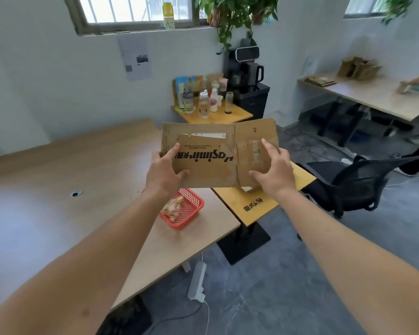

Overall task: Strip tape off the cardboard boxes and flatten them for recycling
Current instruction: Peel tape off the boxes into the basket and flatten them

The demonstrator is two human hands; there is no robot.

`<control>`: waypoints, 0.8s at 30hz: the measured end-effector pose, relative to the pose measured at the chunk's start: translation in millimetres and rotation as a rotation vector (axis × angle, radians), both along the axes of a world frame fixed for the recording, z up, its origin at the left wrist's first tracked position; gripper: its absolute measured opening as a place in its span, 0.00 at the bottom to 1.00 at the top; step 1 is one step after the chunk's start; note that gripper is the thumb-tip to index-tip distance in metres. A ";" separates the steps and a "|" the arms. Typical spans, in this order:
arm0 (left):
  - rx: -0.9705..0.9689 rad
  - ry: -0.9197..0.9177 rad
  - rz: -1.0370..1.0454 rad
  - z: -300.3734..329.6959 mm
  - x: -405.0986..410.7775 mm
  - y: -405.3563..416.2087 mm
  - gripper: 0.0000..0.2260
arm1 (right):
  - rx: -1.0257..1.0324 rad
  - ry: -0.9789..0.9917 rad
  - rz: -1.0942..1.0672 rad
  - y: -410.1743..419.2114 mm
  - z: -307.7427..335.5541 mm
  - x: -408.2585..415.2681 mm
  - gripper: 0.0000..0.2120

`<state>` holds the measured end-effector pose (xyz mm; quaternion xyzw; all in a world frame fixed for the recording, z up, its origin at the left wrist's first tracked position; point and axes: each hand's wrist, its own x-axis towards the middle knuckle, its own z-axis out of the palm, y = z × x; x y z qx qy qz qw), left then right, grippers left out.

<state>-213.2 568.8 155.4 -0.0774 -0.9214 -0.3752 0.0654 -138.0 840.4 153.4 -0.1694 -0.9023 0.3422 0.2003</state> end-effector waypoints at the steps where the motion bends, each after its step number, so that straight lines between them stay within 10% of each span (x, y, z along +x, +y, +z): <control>1: 0.002 -0.015 -0.006 -4.0 -0.7 18.3 0.37 | 0.000 -0.010 0.000 18.1 -4.6 0.2 0.44; 24: -0.053 -0.328 -0.064 -142.2 -200.0 311.3 0.35 | -0.018 -0.293 -0.054 304.0 -137.2 -186.0 0.44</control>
